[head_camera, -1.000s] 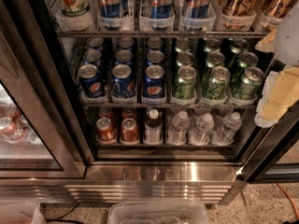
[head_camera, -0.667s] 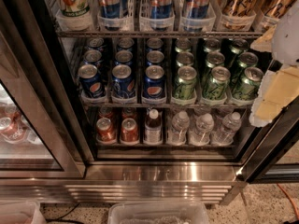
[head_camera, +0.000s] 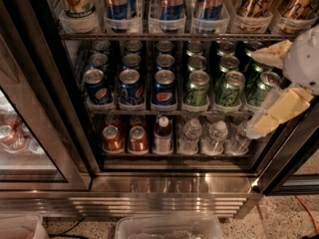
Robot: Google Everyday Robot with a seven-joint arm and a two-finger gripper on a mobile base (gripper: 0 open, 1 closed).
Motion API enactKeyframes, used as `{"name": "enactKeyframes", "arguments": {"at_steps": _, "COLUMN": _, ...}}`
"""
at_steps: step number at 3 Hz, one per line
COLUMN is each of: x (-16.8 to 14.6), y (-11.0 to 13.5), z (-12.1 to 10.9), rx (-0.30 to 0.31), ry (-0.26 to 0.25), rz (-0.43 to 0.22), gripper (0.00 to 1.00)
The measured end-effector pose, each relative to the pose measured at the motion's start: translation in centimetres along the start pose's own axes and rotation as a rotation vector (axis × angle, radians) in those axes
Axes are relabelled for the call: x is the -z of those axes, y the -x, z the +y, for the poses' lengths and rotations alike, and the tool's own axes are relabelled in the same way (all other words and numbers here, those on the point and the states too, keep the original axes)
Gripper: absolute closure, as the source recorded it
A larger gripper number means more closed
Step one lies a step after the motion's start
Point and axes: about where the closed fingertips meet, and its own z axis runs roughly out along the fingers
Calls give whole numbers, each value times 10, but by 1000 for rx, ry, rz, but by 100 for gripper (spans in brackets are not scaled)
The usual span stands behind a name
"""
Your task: Pick pepsi can from middle shelf of fridge
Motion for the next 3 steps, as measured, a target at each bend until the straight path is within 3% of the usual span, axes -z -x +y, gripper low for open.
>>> {"name": "enactKeyframes", "arguments": {"at_steps": 1, "x": -21, "y": 14, "z": 7, "rx": -11, "ry": -37, "rz": -196, "gripper": 0}}
{"name": "enactKeyframes", "arguments": {"at_steps": 2, "x": -14, "y": 36, "z": 11, "rx": -19, "ry": -46, "rz": -280, "gripper": 0}}
{"name": "enactKeyframes", "arguments": {"at_steps": 3, "x": -14, "y": 36, "z": 11, "rx": -20, "ry": -45, "rz": -280, "gripper": 0}}
